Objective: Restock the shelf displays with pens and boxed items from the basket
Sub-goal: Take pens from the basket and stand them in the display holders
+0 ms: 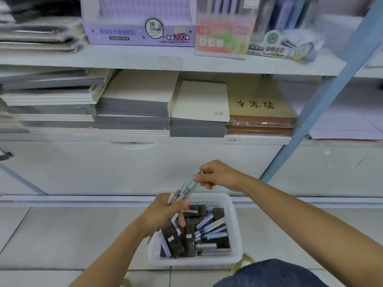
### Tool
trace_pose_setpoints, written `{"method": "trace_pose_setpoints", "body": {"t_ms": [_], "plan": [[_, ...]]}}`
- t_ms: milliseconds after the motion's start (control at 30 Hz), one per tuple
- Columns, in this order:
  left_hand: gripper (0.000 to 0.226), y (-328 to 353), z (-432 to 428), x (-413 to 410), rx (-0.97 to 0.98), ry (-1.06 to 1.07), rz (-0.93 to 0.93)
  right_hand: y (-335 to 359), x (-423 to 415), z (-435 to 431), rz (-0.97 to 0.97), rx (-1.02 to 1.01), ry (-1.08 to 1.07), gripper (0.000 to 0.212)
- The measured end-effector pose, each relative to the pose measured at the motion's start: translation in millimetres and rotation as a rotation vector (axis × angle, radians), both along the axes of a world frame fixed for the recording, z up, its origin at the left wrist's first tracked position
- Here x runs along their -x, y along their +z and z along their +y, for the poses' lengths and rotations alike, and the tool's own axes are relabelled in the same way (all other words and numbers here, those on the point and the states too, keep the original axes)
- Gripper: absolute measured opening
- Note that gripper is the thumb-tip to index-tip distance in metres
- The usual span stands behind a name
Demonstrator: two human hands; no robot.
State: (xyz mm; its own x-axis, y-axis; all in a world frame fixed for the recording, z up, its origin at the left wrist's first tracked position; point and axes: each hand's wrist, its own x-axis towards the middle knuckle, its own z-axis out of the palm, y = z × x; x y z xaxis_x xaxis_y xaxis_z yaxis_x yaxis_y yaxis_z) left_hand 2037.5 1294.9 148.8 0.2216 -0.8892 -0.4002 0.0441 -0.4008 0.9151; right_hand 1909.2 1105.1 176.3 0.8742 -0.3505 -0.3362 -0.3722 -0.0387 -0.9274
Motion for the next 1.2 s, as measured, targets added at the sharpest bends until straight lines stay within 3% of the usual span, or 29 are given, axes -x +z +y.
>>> {"method": "trace_pose_setpoints", "body": {"t_ms": [167,300,467,533,633,900,1067,1200], "plan": [[0.046,30.8,-0.8,-9.5,0.175,0.255,0.065,41.3,4.6,0.0,-0.149,-0.009,-0.167,0.010],[0.036,54.8,1.6,-15.7,0.299,0.441,0.163,65.7,14.8,4.7,-0.227,-0.022,-0.231,0.007],[0.037,86.6,-0.8,-6.7,0.475,0.587,0.207,79.2,23.9,23.1,-0.105,-0.033,0.007,0.015],[0.039,98.5,-0.7,-1.8,0.552,0.591,0.197,81.8,25.2,31.6,-0.083,-0.014,0.103,0.018],[0.042,114.8,0.4,5.4,0.633,0.593,0.196,90.4,25.0,39.5,-0.163,0.024,0.058,0.019],[0.025,150.3,-8.4,14.7,0.583,0.620,0.083,126.3,18.1,54.4,-0.247,0.065,0.123,0.017],[0.021,180.6,-12.1,12.6,0.540,0.534,-0.105,169.7,5.4,56.9,-0.505,0.320,-0.183,0.021],[0.019,204.0,-17.7,15.9,0.571,0.438,-0.228,210.0,-9.3,58.3,-0.630,0.438,-0.255,0.006]]}}
